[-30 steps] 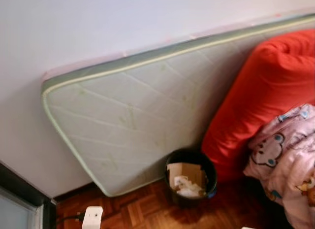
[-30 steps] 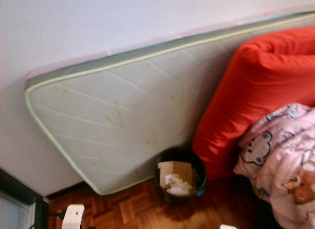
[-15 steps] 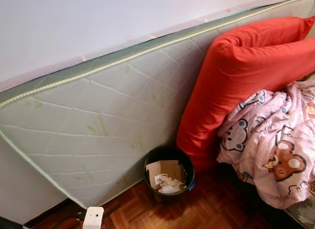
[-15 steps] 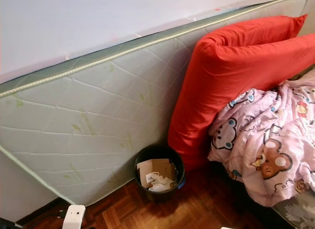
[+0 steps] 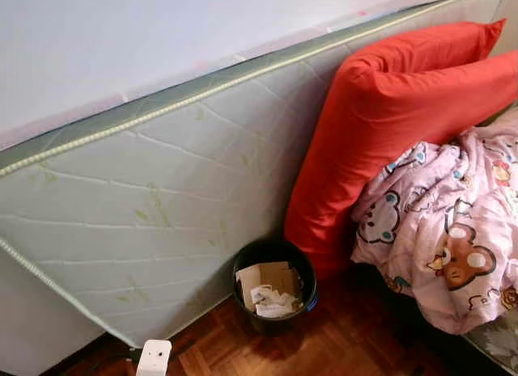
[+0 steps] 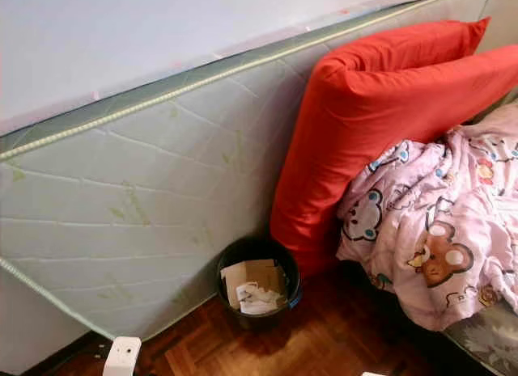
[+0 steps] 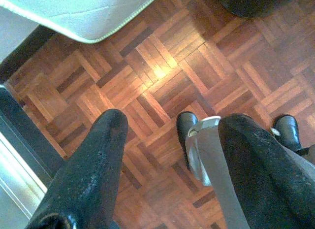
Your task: Clean up the room
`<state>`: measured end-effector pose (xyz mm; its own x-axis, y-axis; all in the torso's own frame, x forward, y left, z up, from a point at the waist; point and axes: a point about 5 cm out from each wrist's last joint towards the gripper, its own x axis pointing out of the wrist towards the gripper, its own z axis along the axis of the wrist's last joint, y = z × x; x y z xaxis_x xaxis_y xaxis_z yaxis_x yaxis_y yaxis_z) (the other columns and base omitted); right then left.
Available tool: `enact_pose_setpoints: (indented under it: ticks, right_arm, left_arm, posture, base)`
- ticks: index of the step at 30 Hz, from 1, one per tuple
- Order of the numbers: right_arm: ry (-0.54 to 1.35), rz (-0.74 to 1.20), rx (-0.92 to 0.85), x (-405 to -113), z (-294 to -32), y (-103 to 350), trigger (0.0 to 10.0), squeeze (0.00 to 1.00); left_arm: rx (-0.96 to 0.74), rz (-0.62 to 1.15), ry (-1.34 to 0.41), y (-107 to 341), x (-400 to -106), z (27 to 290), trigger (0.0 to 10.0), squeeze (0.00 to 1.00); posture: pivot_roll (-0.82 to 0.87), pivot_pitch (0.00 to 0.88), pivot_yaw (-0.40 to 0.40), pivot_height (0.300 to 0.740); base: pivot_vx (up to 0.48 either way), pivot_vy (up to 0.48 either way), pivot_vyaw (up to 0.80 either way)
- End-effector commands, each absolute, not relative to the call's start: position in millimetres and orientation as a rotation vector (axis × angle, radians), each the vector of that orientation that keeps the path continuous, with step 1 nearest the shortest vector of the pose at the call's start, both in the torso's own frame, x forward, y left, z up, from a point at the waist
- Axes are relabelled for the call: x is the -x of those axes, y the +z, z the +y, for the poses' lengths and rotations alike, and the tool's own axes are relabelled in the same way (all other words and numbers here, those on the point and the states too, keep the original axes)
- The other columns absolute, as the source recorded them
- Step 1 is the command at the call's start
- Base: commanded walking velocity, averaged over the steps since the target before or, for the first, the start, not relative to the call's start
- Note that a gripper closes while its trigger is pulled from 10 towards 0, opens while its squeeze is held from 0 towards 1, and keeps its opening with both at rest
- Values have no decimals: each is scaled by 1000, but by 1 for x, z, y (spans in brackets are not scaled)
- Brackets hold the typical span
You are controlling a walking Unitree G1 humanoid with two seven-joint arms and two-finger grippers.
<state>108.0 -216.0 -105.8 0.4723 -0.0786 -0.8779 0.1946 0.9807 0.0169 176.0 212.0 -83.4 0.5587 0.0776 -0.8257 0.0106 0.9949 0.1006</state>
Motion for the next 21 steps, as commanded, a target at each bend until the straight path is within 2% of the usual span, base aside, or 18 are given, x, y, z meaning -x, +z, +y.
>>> enact_pose_setpoints:
  ticks: [1, 21]
  right_arm:
    - [-171, 1081, -117, -105, -217, -107, 10000, 0]
    - [-161, 1084, -107, -105, -217, -106, 10000, 0]
  left_arm:
    - [-97, 993, 38, -85, -173, 212, 10000, 0]
    - [-129, 997, 17, -85, -174, 212, 10000, 0]
  posture:
    - [-133, 0, 32, 734]
    - [-125, 0, 29, 734]
  base:
    - [0, 0, -775]
    - [0, -25, -769]
